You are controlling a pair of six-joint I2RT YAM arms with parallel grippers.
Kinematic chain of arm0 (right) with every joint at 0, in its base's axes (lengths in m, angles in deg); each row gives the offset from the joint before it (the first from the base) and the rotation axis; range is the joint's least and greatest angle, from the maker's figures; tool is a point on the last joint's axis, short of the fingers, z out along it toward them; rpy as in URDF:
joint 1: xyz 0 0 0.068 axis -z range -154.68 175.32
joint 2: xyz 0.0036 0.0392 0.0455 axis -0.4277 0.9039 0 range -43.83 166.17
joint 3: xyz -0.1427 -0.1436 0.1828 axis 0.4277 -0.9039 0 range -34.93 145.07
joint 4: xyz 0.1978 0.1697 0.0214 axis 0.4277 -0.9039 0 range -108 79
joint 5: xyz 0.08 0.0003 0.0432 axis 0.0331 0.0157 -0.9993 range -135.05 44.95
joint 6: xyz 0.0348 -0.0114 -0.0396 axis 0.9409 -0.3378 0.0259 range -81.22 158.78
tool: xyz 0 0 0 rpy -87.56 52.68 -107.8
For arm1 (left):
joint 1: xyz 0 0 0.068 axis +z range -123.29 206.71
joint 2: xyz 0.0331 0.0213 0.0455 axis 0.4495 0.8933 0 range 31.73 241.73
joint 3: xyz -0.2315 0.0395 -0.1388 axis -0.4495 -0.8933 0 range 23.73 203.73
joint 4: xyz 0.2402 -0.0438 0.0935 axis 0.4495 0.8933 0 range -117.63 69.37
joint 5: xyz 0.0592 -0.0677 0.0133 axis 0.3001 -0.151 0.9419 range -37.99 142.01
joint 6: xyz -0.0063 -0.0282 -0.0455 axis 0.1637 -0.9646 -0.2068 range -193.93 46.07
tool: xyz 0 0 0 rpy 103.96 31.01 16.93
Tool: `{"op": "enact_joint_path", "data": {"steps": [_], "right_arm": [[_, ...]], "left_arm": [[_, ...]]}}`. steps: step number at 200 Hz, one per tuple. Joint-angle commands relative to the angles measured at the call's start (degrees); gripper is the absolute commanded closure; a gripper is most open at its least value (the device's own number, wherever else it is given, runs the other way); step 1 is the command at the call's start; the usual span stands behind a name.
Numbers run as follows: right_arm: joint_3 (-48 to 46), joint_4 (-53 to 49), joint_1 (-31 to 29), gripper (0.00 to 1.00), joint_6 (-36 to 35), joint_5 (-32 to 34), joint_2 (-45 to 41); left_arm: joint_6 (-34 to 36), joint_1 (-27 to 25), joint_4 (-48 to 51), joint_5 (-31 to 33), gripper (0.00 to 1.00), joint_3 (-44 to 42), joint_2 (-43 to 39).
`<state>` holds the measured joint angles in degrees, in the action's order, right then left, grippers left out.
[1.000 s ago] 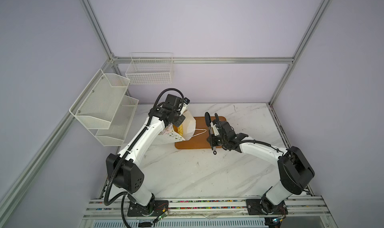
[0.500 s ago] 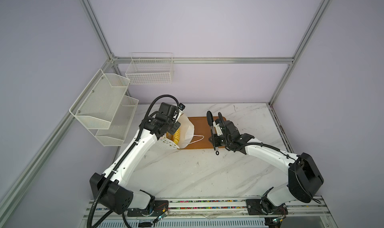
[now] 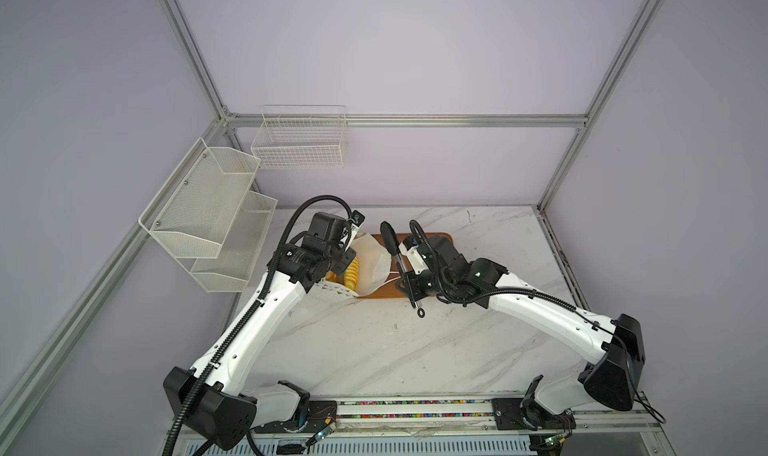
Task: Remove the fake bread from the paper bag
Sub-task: 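Tilt the bag toward the tray with the left gripper while the right gripper approaches, then insert the tongs into the bag mouth with the right gripper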
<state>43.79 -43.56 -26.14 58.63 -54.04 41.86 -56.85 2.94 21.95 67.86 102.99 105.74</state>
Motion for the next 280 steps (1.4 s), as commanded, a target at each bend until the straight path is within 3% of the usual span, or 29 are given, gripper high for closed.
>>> {"op": "enact_joint_path", "data": {"steps": [1, 43, 129, 166, 224, 280], "right_arm": [[3.78, -8.78, -1.07, 0.98, 0.66, -0.67, 0.64], [5.29, -13.88, -2.49, 0.95, 2.99, -8.31, 1.30], [14.98, -20.86, -3.30, 0.76, 0.95, -10.45, 10.48], [15.31, -19.59, -3.29, 0.72, 1.34, -18.57, 14.06], [16.60, -20.54, -3.19, 0.62, 2.52, -15.64, 16.85], [17.64, -18.60, -2.85, 0.58, 3.27, -11.47, 18.24]], "left_arm": [[-0.73, -0.21, -1.13, 0.58, 1.00, -2.38, -1.16], [-0.71, -1.23, -3.23, 1.31, 1.00, -2.68, -1.42], [1.05, -5.50, -13.71, 5.60, 1.00, -11.19, -6.92], [4.34, -9.36, -17.15, 10.54, 1.00, -13.87, -7.68], [4.72, -10.24, -21.18, 10.16, 1.00, -17.03, -10.27], [5.09, -10.24, -22.10, 10.04, 1.00, -18.44, -11.92]]}}
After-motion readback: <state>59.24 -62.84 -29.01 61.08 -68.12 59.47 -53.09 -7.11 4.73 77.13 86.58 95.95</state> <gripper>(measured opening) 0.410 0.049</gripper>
